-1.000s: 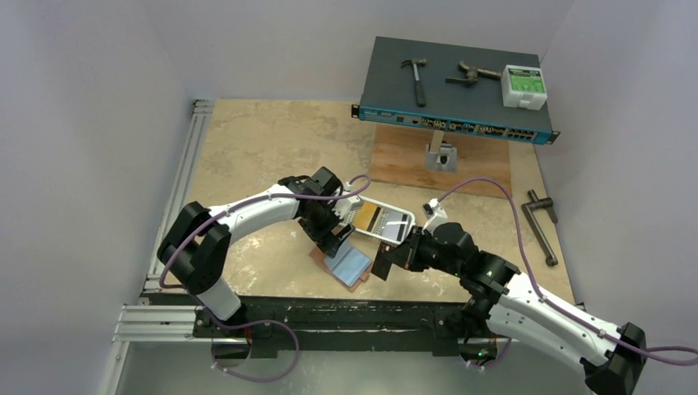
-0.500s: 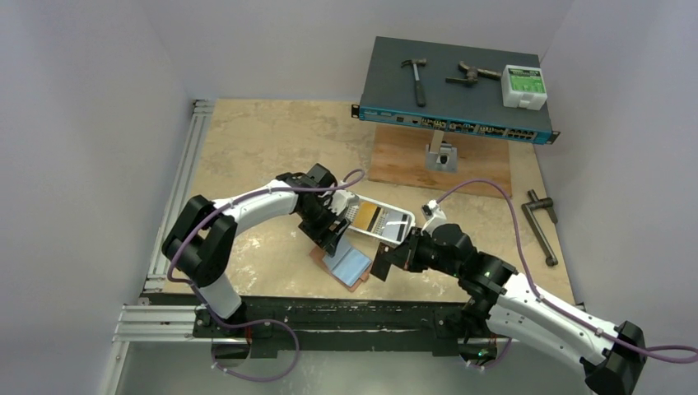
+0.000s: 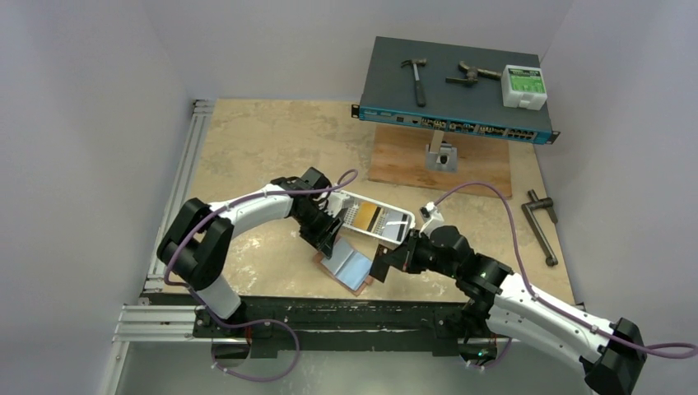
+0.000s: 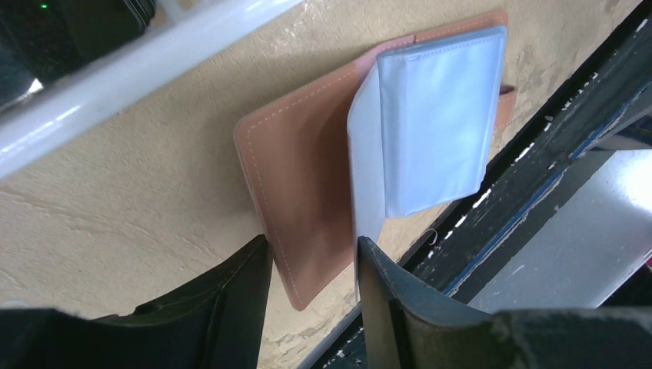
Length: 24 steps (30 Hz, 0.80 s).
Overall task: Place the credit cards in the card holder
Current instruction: Pick up the card holder from the center of the board.
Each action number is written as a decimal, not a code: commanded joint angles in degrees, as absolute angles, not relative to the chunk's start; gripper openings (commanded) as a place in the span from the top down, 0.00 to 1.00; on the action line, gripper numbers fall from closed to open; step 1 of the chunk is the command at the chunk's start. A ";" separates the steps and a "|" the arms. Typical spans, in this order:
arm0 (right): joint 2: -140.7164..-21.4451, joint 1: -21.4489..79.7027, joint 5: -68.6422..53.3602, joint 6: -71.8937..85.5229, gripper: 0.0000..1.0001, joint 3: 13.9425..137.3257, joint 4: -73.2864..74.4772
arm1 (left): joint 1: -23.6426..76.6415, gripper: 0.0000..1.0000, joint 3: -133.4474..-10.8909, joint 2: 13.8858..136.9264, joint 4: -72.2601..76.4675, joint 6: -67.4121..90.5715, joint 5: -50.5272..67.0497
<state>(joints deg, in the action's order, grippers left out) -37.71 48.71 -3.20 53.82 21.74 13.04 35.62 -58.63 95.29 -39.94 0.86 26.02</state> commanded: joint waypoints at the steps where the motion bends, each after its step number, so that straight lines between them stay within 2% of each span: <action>1: -37.32 48.60 -3.83 54.74 1.00 19.61 9.20 | 35.13 0.59 -57.54 92.31 -37.45 3.60 29.99; 5: -38.74 48.60 -4.04 55.09 1.00 18.71 8.32 | 35.16 0.70 -57.99 93.84 -37.29 4.65 31.14; 12: -39.64 48.60 -4.75 56.39 1.00 16.43 6.46 | 35.18 1.00 -56.68 93.53 -35.10 6.85 32.42; 19: -39.64 48.60 -6.81 57.41 1.00 15.92 8.28 | 35.13 1.00 -54.66 90.93 -32.84 8.46 32.57; 24: -39.82 48.60 -13.21 58.31 1.00 14.57 8.57 | 35.09 1.00 -54.14 90.02 -32.51 8.61 31.91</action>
